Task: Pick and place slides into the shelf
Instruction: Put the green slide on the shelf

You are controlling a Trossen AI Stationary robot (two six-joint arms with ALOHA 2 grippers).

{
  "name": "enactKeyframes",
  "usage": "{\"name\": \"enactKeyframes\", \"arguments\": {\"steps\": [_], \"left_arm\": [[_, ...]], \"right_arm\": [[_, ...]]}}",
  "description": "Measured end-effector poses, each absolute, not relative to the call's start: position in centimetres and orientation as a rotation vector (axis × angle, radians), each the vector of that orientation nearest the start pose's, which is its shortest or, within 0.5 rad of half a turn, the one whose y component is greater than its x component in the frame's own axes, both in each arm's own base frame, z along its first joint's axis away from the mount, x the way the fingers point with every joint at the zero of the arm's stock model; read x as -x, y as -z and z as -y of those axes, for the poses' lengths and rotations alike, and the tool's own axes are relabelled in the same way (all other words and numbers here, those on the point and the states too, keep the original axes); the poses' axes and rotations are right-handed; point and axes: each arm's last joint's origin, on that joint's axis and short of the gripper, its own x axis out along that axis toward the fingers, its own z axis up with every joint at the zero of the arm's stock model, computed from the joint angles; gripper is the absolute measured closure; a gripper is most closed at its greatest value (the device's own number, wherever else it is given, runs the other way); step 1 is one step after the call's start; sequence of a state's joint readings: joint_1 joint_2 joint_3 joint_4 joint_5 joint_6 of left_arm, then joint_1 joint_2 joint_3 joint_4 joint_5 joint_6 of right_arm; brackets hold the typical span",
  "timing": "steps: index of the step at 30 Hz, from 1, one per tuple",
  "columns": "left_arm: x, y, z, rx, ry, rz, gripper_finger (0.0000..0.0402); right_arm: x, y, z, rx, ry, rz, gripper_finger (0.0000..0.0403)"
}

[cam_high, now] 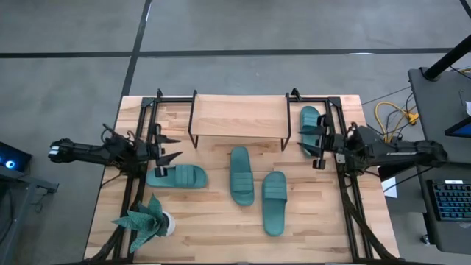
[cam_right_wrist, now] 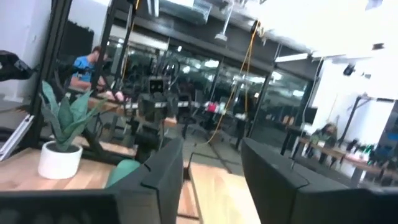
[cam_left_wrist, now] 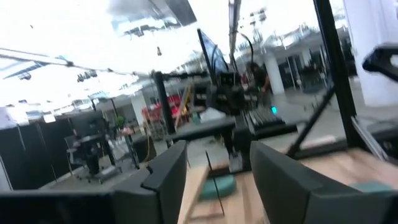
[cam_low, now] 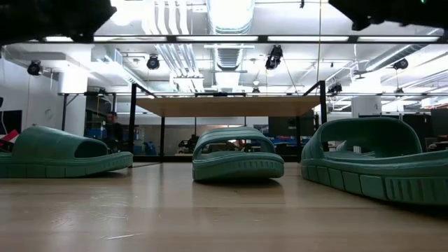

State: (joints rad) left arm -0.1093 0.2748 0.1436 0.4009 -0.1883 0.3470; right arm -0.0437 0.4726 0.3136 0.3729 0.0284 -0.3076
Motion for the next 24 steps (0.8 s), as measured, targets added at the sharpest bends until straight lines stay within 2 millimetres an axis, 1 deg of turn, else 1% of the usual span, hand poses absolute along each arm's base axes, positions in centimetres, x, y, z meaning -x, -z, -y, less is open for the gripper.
{"name": "enactKeyframes", "arguments": {"steps": [2, 4, 6, 11, 14, 18, 20, 24], "left_arm": [[-10.9, -22.9, 0.6, -0.303, -0.126, 0.263, 0.0238], [-10.9, -22.6, 0.7, -0.304, -0.123, 0.250, 0.0237], [-11.0, -22.2, 0.7, -0.308, -0.121, 0.235, 0.0237], [-11.0, -22.2, 0.7, -0.306, -0.121, 0.236, 0.0237], [-11.0, -22.0, 0.7, -0.307, -0.120, 0.230, 0.0237], [-11.0, -21.9, 0.7, -0.307, -0.119, 0.227, 0.0237], [-11.0, -21.9, 0.7, -0.306, -0.119, 0.229, 0.0237], [-11.0, -21.9, 0.7, -0.305, -0.121, 0.230, 0.0237]], "right_arm": [[-13.6, -27.1, 0.7, 0.295, 0.094, 0.143, 0.0239], [-14.1, -27.5, 0.7, 0.281, 0.084, 0.078, 0.0237], [-14.7, -27.7, 0.7, 0.260, 0.075, 0.024, 0.0237], [-16.3, -27.9, 0.8, 0.234, 0.073, -0.048, 0.0241], [-17.0, -28.7, 0.8, 0.222, 0.171, -0.104, 0.0246], [-17.7, -29.8, 0.8, 0.293, 0.321, -0.239, 0.0252], [-17.9, -30.4, 0.6, 0.302, 0.349, -0.295, 0.0255], [-18.1, -31.1, -0.1, 0.258, 0.320, -0.404, 0.0260]]}}
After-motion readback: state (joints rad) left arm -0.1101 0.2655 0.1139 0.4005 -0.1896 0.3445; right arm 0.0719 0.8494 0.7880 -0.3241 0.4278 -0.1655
